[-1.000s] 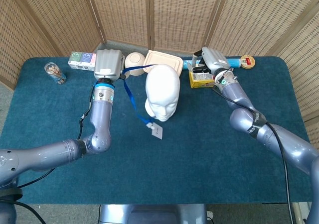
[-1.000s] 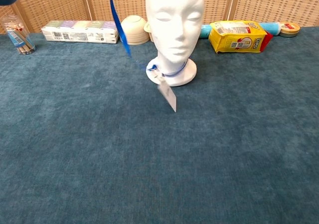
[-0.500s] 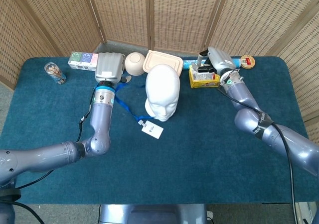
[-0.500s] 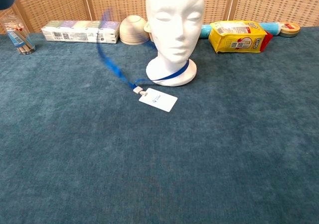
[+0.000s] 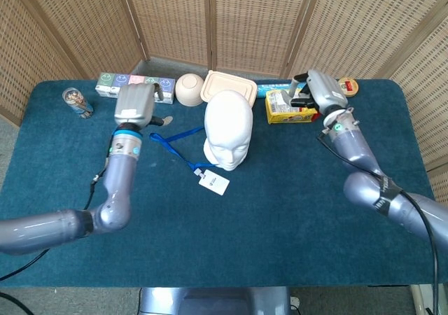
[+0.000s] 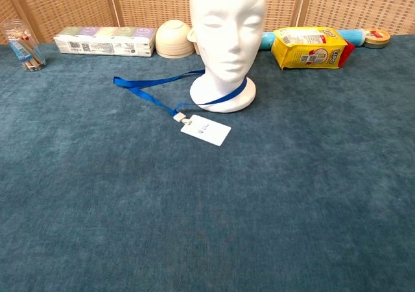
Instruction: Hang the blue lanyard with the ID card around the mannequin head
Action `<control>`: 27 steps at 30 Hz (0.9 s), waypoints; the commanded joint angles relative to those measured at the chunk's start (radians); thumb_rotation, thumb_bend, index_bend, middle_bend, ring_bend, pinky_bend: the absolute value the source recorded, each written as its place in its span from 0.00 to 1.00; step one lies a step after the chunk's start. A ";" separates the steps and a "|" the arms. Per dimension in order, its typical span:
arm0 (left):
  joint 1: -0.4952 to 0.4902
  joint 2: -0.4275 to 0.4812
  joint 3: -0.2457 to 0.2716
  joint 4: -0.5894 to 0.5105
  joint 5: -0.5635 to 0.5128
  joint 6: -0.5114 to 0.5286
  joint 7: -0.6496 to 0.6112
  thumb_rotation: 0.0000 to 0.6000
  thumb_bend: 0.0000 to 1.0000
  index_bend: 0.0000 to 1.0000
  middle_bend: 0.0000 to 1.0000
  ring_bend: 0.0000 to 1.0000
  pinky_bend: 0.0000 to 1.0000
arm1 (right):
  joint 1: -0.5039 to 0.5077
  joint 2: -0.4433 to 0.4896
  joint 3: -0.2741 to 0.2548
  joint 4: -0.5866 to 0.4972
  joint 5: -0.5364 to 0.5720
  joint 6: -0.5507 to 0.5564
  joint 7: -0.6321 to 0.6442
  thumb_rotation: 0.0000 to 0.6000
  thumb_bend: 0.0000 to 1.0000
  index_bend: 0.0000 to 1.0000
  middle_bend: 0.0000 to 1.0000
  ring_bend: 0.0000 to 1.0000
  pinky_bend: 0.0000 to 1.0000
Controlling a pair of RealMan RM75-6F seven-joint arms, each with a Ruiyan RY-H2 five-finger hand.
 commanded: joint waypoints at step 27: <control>0.594 0.327 0.357 -0.258 0.751 0.182 -0.571 0.80 0.13 0.44 0.53 0.44 0.48 | -0.540 0.166 -0.043 -0.385 -0.590 0.504 0.243 0.57 0.45 0.61 0.87 0.94 0.98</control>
